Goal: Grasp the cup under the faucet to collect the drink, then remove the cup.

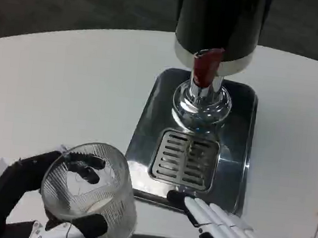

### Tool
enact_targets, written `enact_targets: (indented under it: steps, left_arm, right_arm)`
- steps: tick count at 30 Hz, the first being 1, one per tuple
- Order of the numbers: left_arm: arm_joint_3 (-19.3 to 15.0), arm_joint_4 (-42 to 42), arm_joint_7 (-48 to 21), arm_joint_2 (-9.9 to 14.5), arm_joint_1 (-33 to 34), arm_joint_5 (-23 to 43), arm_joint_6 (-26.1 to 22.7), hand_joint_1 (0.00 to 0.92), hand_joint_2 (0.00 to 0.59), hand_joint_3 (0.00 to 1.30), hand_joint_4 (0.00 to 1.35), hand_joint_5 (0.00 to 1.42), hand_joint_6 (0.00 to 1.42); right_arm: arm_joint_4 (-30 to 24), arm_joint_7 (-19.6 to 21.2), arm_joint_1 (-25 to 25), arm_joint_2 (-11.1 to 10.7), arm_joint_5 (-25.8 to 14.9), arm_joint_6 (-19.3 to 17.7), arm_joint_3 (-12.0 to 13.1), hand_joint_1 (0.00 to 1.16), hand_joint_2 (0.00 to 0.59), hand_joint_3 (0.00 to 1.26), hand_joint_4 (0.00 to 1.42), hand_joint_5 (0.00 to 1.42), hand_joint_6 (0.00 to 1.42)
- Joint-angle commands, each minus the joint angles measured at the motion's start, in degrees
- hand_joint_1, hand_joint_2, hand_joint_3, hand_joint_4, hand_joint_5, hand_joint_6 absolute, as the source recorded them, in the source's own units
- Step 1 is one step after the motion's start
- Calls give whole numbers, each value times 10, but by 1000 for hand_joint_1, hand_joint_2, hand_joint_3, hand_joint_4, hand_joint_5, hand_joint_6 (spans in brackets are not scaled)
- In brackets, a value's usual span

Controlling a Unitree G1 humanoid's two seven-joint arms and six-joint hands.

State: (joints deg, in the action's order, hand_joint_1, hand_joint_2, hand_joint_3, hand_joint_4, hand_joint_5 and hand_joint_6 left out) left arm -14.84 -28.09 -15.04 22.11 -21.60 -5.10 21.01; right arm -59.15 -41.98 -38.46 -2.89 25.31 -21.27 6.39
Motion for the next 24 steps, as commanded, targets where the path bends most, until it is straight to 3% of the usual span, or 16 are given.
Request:
enact_targets:
  steps: [1,24]
  left_arm:
    - [4,-14,-2,-2,1,5,-4,757,248,717,787,993,988]
    - [12,-6,1,-9,15,8,-16,753,247,717,787,993,1003]
  right_arm:
    - [-8,-9,-8,12,-8,-13,5,805,492,2,0,0,0]
    - [-8,-21,-7,32,-8,-6,7,795,487,17,0,0,0]
